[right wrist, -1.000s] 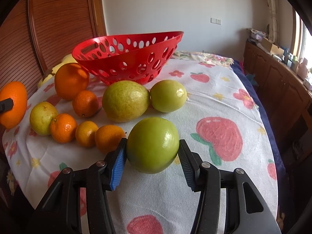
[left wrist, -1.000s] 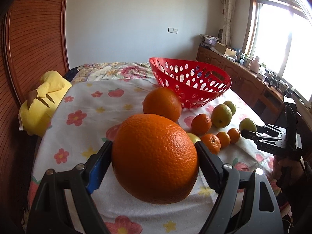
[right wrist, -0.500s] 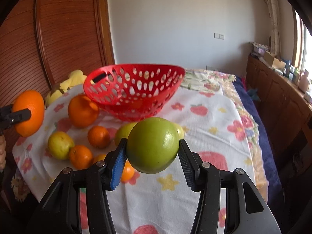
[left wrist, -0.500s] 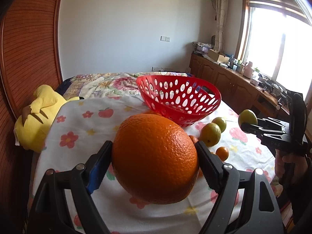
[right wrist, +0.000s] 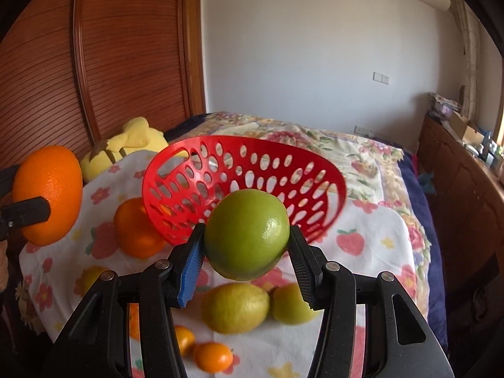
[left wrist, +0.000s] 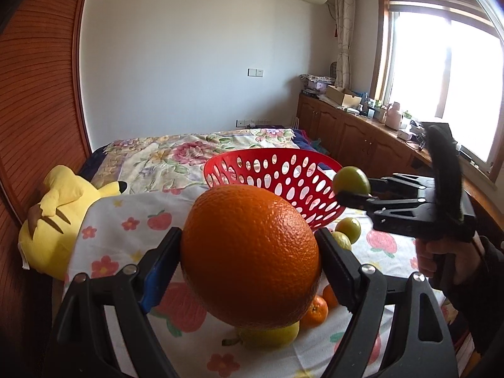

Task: Organize fruits
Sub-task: 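Carry the green fruit into the red basket and open the right gripper while the left carries the orange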

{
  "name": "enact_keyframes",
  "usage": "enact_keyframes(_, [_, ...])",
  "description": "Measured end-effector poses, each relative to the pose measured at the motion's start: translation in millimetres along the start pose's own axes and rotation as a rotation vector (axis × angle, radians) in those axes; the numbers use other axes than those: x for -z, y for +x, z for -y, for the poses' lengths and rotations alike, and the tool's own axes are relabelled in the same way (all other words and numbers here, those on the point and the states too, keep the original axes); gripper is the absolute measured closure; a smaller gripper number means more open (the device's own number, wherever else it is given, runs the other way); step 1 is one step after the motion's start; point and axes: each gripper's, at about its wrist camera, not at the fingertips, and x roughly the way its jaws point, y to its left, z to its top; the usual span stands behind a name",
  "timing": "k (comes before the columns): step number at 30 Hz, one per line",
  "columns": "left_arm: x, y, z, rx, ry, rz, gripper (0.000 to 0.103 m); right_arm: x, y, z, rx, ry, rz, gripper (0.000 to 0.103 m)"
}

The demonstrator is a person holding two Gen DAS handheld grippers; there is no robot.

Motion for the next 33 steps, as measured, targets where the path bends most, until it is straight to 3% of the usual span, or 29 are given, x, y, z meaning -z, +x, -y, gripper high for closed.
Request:
enact_keyframes(8, [-20.0,23.3,-1.6,0.006,0.019,-0.005,0.020,-18.1,54.0,-7.1,-0.038,-0.038,-0.103,0.050])
enact_keyframes(12, [-27.8,37.0,-5.0,0.009,0.020,-0.010,0.020,-21.4,69.3,-4.1,-0.016,-0.057,-0.141,0.050])
enact_keyframes(23, [-38.2,73.0,-7.8,0.019,0.024,-0.043,0.020,-20.3,91.0,-4.9,-0.032,-0.115,-0.222,0.050])
enact_keyframes(33, [-43.0,84.1,-5.5,0.022,0.037,-0.048,0.019,-22.3,99.6,-3.7,-0.039,-0.123,-0.231,0.050])
